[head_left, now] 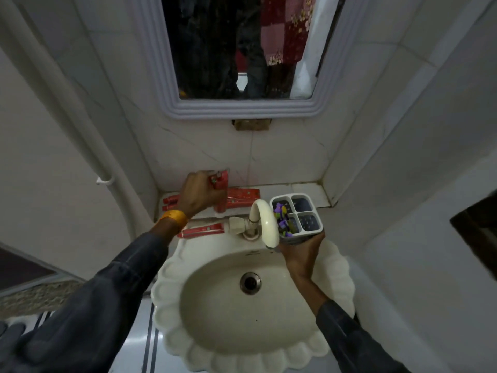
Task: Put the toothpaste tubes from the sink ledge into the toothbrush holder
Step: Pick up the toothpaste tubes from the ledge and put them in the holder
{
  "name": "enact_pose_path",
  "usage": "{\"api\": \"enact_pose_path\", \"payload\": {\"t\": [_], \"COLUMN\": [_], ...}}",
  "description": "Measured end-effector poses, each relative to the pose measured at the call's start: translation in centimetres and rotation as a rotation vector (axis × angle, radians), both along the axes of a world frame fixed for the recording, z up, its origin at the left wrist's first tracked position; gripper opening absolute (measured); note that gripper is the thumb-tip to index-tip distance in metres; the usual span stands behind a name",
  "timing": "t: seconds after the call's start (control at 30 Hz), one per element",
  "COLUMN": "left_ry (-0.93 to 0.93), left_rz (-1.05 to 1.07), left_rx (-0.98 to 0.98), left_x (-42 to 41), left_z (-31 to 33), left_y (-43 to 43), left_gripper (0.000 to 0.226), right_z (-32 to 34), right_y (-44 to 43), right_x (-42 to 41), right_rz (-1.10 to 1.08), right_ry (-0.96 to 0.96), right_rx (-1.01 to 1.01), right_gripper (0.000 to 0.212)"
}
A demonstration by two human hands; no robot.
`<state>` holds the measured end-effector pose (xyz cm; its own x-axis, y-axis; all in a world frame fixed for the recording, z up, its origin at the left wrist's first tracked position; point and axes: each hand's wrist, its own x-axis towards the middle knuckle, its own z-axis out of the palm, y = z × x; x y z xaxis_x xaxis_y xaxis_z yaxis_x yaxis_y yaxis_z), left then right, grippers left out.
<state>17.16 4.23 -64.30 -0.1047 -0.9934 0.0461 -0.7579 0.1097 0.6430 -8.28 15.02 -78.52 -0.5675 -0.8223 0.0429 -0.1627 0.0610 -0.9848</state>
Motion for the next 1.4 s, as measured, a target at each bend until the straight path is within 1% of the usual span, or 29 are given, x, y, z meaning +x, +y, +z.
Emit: {"api": "enact_pose_path", "payload": {"t": [0.07,0.13,0.17,0.23,0.3,0.43,0.53,0.63,0.7,0.73,0.77,0.87,0.93,0.97,1.03,1.07,1.13,1.2,1.27,1.33,1.4], "left_ry": [0.219,0.376,0.412,0.419,0.339,0.063,-0.009,-0.091,-0.104,-0.102,-0.078,0.111,0.151,0.142,0.019,-0.081,-0.287,-0.440,-0.503,-0.521,-0.512], "left_rz": [-0.011,-0.056,-0.095,-0.170,-0.248,-0.370,-0.365,-0.415,-0.424,-0.391,-0.356,-0.267,-0.159,-0.087,0.062,0.104,0.088,0.015,-0.042,-0.070,-0.057], "left_rx": [-0.025,-0.027,-0.019,0.026,0.068,0.101,0.116,0.183,0.202,0.192,0.181,0.170,0.091,0.057,0.044,0.089,0.246,0.317,0.286,0.257,0.269], "left_x": [-2.6,-5.9,-7.5,-10.1,-11.7,-12.7,-12.4,-12.5,-12.6,-12.2,-11.8,-10.5,-8.4,-6.8,-2.7,-0.8,2.0,3.0,2.5,1.5,0.9], "left_z": [2.1,3.3,3.6,3.4,2.5,0.2,-0.3,0.0,-0.2,-0.3,-0.4,-0.7,-1.6,-2.3,-4.5,-5.7,-7.8,-9.2,-9.9,-10.0,-9.7], "left_y": [-1.0,-1.5,-1.7,-2.0,-2.0,-1.6,-2.2,-2.5,-2.9,-2.5,-2.0,-1.8,-0.8,-0.3,1.1,1.9,3.2,3.9,3.8,3.3,2.8], "left_gripper": [0.014,0.013,0.014,0.018,0.026,0.025,0.016,0.015,0.016,0.017,0.018,0.018,0.017,0.016,0.013,0.014,0.024,0.031,0.032,0.032,0.031], "right_z": [-0.3,-0.4,-0.3,-0.1,0.0,0.0,0.0,0.1,0.3,0.6,0.7,0.6,0.3,0.0,-0.3,-0.4,-0.7,-0.9,-0.6,-0.4,-0.1], "right_y": [0.0,0.0,0.0,-0.2,-0.5,-0.9,-0.8,-0.5,-0.4,-0.3,-0.2,-0.7,-0.9,-1.0,-0.9,-0.9,-0.8,-0.9,-1.0,-0.9,-1.0], "right_x": [-0.1,-0.4,-0.5,-0.8,-1.0,-1.3,-1.5,-1.4,-1.3,-1.1,-1.0,-1.8,-2.4,-2.6,-2.3,-2.1,-1.9,-1.8,-1.7,-1.7,-1.7], "right_rz": [0.006,0.022,0.031,0.047,0.061,0.080,0.093,0.096,0.087,0.117,0.149,0.105,0.087,0.082,0.071,0.061,0.047,0.045,0.061,0.085,0.101], "right_ry": [-0.017,-0.021,-0.015,-0.021,-0.024,-0.018,-0.044,-0.045,-0.032,-0.020,-0.010,-0.003,-0.003,-0.002,0.010,0.018,0.030,0.044,0.046,0.044,0.038], "right_rx": [-0.012,-0.021,-0.026,-0.025,-0.037,-0.042,-0.043,-0.060,-0.062,-0.062,-0.057,-0.061,-0.084,-0.084,-0.051,-0.031,-0.003,0.003,0.001,-0.003,-0.013], "right_gripper": [0.124,0.122,0.121,0.120,0.119,0.118,0.115,0.113,0.114,0.114,0.114,0.114,0.113,0.114,0.115,0.116,0.120,0.123,0.123,0.120,0.118]}}
